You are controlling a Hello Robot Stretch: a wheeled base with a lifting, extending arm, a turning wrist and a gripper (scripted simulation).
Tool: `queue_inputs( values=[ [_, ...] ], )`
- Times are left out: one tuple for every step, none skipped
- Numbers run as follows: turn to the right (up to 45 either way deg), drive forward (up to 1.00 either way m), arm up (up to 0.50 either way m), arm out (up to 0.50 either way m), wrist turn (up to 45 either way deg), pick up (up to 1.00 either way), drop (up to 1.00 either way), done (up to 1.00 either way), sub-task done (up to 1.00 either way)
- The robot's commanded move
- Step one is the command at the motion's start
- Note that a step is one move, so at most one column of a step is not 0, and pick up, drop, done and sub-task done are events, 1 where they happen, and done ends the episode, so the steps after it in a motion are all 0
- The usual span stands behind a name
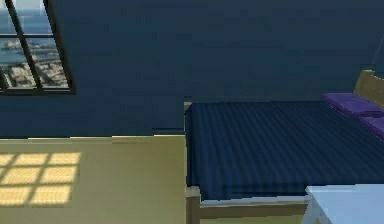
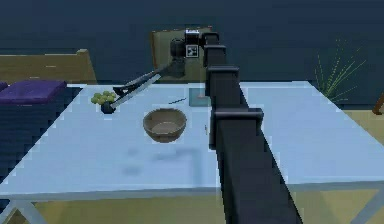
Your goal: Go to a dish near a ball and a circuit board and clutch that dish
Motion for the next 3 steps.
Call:
queue_inputs(
  values=[
    [0.0,0.0,0.0,0.0,45.0,0.0,0.0,0.0,0.0],
    [0.0,0.0,0.0,0.0,27.0,0.0,0.0,0.0,0.0],
    [0.0,0.0,-0.26,0.0,0.0,0.0,0.0,0.0,0.0]
  ],
)
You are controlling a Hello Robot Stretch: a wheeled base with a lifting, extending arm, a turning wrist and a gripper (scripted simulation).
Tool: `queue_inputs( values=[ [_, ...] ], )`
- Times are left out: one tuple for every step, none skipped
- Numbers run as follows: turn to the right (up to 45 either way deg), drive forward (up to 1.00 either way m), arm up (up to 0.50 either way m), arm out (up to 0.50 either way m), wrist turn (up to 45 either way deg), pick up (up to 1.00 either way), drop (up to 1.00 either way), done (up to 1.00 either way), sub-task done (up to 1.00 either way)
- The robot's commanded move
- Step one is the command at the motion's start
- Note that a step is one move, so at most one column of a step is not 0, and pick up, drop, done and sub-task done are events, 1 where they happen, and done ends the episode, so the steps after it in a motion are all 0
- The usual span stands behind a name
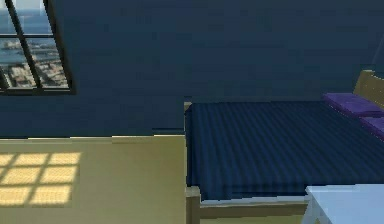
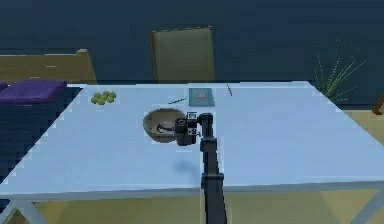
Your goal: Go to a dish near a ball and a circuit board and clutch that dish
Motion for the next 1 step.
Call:
queue_inputs(
  values=[
    [0.0,0.0,0.0,0.0,0.0,1.0,0.0,0.0,0.0]
  ],
)
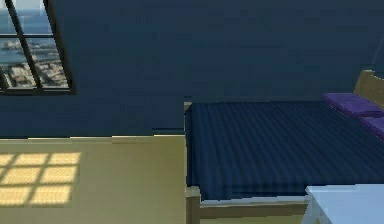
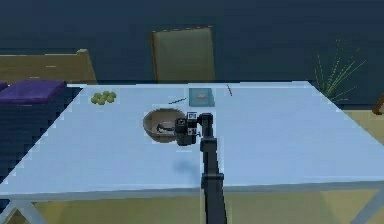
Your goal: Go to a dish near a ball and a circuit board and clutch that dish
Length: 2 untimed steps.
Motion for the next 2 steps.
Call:
queue_inputs(
  values=[
    [0.0,0.0,0.1,0.0,0.0,0.0,0.0,0.0,0.0],
    [0.0,0.0,0.0,0.0,0.0,0.0,0.0,1.0,0.0]
  ],
)
